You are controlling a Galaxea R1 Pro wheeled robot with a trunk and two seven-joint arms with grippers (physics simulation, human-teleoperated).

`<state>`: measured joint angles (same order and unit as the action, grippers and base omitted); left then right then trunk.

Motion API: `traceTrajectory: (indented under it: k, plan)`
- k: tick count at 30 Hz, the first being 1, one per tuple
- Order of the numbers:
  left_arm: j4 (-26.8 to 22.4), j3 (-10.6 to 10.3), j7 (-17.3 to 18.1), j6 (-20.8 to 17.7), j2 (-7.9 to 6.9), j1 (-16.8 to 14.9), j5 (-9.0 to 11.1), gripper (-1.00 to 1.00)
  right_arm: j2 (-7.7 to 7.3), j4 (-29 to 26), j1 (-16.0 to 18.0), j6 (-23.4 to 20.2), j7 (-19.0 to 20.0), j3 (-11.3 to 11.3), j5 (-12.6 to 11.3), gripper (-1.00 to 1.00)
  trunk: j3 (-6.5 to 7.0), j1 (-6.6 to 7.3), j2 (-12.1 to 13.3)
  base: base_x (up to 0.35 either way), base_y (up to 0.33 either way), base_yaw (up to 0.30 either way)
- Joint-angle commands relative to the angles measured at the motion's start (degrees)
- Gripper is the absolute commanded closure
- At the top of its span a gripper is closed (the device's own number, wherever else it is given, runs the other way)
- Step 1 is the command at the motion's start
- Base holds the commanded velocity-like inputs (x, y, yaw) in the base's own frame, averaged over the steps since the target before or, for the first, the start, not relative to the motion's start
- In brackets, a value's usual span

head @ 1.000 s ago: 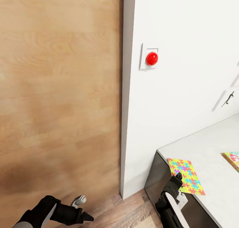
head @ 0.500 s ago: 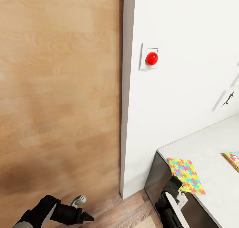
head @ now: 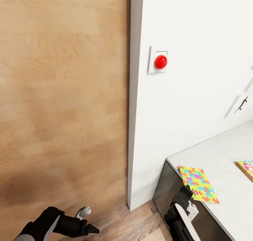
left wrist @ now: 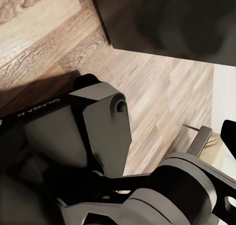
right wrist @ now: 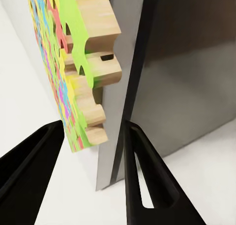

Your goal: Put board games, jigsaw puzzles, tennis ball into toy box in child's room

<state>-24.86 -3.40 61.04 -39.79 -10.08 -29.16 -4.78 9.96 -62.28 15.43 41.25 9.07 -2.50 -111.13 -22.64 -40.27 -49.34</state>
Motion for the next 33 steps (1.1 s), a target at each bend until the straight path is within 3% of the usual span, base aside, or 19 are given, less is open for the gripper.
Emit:
traceTrajectory:
  k: [1,19,26,33]
  plan:
    - [-0.1,-0.1,0.3,-0.4,-0.03,0.0,-0.3,-1.0,0.04,0.0,0.0,0.1,0.5,-0.1,-0.7,1.0,-0.07,-0.01,-0.1,0.0,0.0,0.0]
    - [-0.1,0.0,0.4,-0.4,-0.04,0.0,-0.2,-1.0,0.04,-1.1,0.0,-3.8,1.3,0.6,0.0,1.0,-0.07,-0.01,-0.1,0.0,0.0,0.0]
    - [-0.1,0.0,0.5,-0.4,-0.03,0.0,-0.1,-1.0,0.04,-7.8,-2.7,-3.9,0.6,1.0,0.1,1.0,-0.07,-0.01,-0.1,0.0,0.0,0.0]
    - [-0.1,-0.1,0.4,-0.4,-0.03,0.0,-0.2,-1.0,0.04,-9.1,-3.4,-3.9,-0.1,1.1,0.6,1.0,1.19,1.53,2.8,0.0,0.0,0.0]
